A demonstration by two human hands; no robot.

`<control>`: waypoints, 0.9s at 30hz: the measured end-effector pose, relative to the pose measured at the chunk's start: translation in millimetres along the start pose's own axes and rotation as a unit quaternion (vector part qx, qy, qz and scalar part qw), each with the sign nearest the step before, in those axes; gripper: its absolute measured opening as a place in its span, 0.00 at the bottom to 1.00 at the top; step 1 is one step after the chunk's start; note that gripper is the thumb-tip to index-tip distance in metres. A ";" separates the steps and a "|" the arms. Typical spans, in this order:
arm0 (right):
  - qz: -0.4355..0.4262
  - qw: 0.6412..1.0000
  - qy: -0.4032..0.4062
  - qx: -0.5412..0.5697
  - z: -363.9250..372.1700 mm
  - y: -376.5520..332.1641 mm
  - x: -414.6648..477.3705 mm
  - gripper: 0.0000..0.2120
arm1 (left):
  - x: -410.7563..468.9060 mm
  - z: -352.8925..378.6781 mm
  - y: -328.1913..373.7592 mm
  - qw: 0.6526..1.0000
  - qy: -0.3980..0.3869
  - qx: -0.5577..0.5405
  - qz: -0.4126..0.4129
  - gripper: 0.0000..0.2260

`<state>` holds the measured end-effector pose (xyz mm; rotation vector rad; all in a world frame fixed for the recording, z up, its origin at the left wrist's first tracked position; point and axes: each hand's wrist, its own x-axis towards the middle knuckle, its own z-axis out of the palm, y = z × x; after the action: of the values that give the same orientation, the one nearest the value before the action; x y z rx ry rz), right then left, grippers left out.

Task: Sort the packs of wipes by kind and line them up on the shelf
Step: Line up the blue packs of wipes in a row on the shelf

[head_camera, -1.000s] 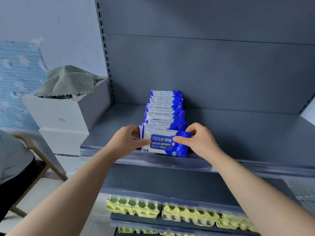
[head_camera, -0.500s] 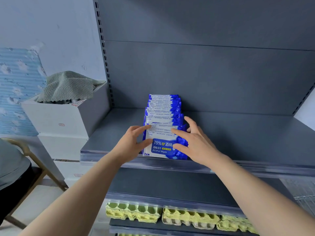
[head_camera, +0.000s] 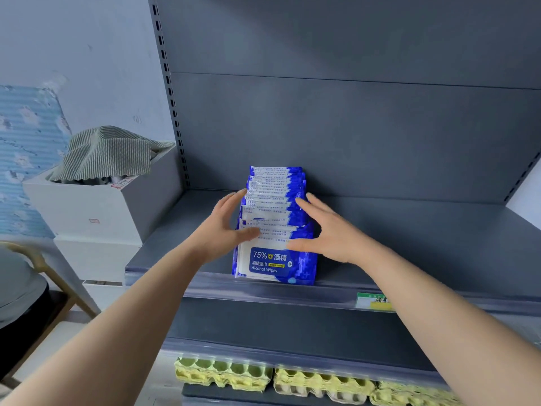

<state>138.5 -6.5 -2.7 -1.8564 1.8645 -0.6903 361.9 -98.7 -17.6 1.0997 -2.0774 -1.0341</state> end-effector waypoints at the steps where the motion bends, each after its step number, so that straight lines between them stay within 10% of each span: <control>1: -0.001 1.000 -0.024 -0.017 0.0 -0.3 4.5 0.47 | 2.8 1.8 2.2 1.000 -0.016 0.022 0.003 0.31; 13: 0.068 0.974 0.007 0.215 7.2 15.4 27.4 0.32 | 23.0 12.9 -6.5 0.985 0.076 -0.110 -0.109 0.31; 17: 0.124 0.919 -0.071 0.368 34.5 20.9 45.5 0.30 | 36.5 21.6 -8.8 0.966 -0.019 -0.217 -0.141 0.17; 27: 0.183 0.926 0.030 0.329 5.2 18.9 99.0 0.34 | 97.0 2.3 -6.4 0.974 -0.058 -0.151 -0.157 0.19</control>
<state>124.5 -105.9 -13.3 -1.0410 1.6595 -1.0724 314.1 -183.2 -12.3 1.2552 -1.7850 -1.5435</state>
